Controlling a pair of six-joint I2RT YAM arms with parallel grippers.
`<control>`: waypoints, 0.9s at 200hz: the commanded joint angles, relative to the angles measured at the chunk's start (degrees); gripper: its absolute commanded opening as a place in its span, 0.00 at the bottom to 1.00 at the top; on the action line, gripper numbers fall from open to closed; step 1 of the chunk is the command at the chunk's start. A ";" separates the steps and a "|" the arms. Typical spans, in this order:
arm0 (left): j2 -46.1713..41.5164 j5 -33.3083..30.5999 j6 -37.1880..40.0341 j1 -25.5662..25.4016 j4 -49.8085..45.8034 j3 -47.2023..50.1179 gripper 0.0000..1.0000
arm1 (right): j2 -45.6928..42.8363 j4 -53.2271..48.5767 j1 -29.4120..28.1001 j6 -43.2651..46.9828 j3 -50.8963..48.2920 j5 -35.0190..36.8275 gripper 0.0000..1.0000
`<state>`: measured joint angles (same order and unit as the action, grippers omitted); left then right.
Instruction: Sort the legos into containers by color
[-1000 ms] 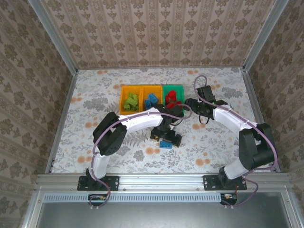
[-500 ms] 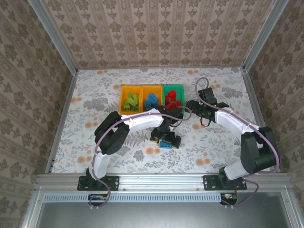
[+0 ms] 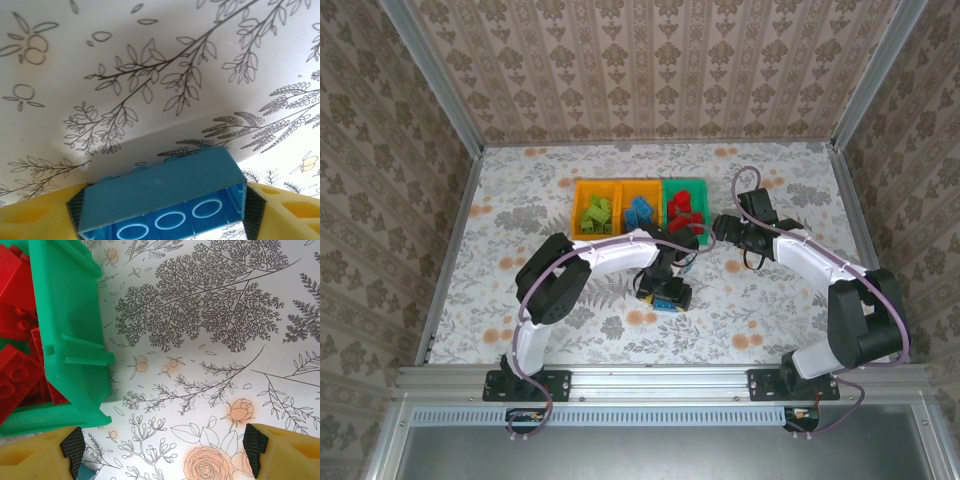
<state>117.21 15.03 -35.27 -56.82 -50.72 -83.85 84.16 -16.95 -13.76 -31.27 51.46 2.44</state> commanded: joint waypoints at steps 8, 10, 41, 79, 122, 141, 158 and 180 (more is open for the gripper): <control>-1.78 -0.43 -0.50 1.16 1.22 2.20 0.68 | -2.16 -1.70 0.38 -0.30 -1.19 1.34 0.86; -1.80 -0.50 -0.42 1.18 1.23 2.22 0.67 | -2.16 -1.73 0.40 -0.36 -1.19 1.34 0.86; -2.79 -2.13 0.85 2.02 0.38 1.65 0.65 | -3.00 -1.35 0.11 0.38 -1.86 -0.14 0.85; -6.70 -6.79 4.21 5.85 -3.02 -0.91 0.65 | -7.00 2.39 -5.60 5.98 -5.36 0.31 0.79; -9.29 -9.59 10.29 15.10 -5.07 -7.71 0.65 | -6.01 3.15 -12.91 11.94 -7.52 0.62 0.75; -8.39 -9.34 12.29 18.52 -4.80 -12.48 0.66 | -4.92 3.41 -14.67 12.76 -7.69 0.60 0.75; -6.34 -8.61 13.18 20.88 -4.16 -16.64 0.66 | -2.96 3.53 -15.76 13.14 -7.38 0.21 0.75; -2.87 -6.46 13.54 23.31 -2.70 -21.13 0.67 | -0.08 2.06 -17.37 14.09 -5.23 0.15 0.76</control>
<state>110.65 6.85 -24.69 -35.18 -53.74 -100.64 80.95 -13.85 -29.67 -19.59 44.53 2.61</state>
